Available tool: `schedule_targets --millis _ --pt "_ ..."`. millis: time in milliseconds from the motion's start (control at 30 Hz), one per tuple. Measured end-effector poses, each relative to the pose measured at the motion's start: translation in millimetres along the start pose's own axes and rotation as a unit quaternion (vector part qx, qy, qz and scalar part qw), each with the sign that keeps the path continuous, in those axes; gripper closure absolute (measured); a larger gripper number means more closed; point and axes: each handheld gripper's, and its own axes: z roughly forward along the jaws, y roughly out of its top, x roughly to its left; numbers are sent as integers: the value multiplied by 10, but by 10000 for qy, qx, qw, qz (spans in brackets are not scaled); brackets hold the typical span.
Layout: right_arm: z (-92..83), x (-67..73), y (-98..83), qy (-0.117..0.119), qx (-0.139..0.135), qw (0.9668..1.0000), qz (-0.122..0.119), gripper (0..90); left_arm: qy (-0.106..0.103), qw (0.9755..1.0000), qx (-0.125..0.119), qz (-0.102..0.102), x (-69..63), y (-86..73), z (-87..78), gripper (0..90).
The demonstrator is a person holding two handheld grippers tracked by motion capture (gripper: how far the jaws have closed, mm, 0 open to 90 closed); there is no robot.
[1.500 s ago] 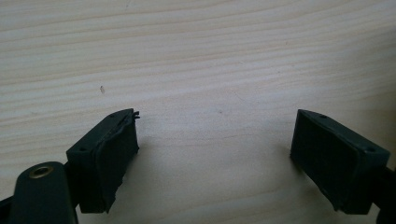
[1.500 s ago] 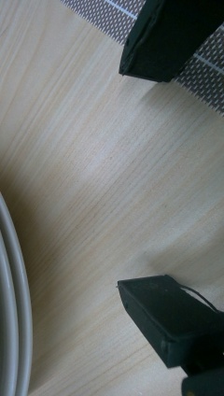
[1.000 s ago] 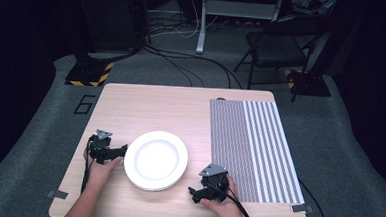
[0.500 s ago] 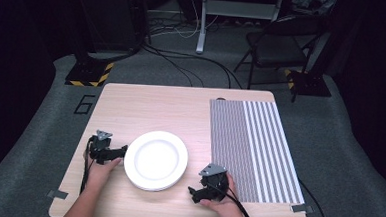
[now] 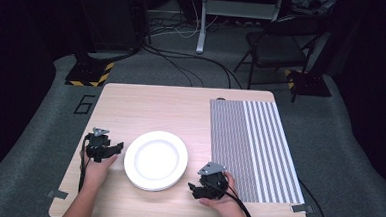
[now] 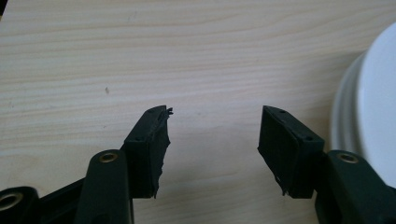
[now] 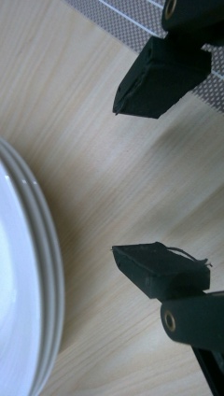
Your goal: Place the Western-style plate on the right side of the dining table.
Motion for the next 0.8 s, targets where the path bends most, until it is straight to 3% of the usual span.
schedule_targets --millis 100,167,400,567,600,700,800 --pt "-20 -5 47 -25 -37 10000 -24 291 -79 10000 14 -39 -26 46 -41 449" --pt "-47 -19 132 -26 -61 10000 -21 306 -100 9999 -1 40 -80 131 -110 462" --pt "-70 -70 283 -170 -181 9997 49 321 -314 9994 -98 -123 -148 235 -220 483" --pt "-100 -124 393 -276 -349 9988 195 365 -368 9989 -235 -155 -191 228 -307 520" --pt "-121 -149 435 -240 -491 9980 309 386 -443 9985 -258 -179 -208 214 -338 531" --pt "-129 -176 480 -234 -567 9974 375 402 -540 9979 -286 -215 -221 191 -368 532" --pt "-144 -191 577 -320 -720 9963 334 393 -529 9981 -309 -82 -251 134 -398 523"
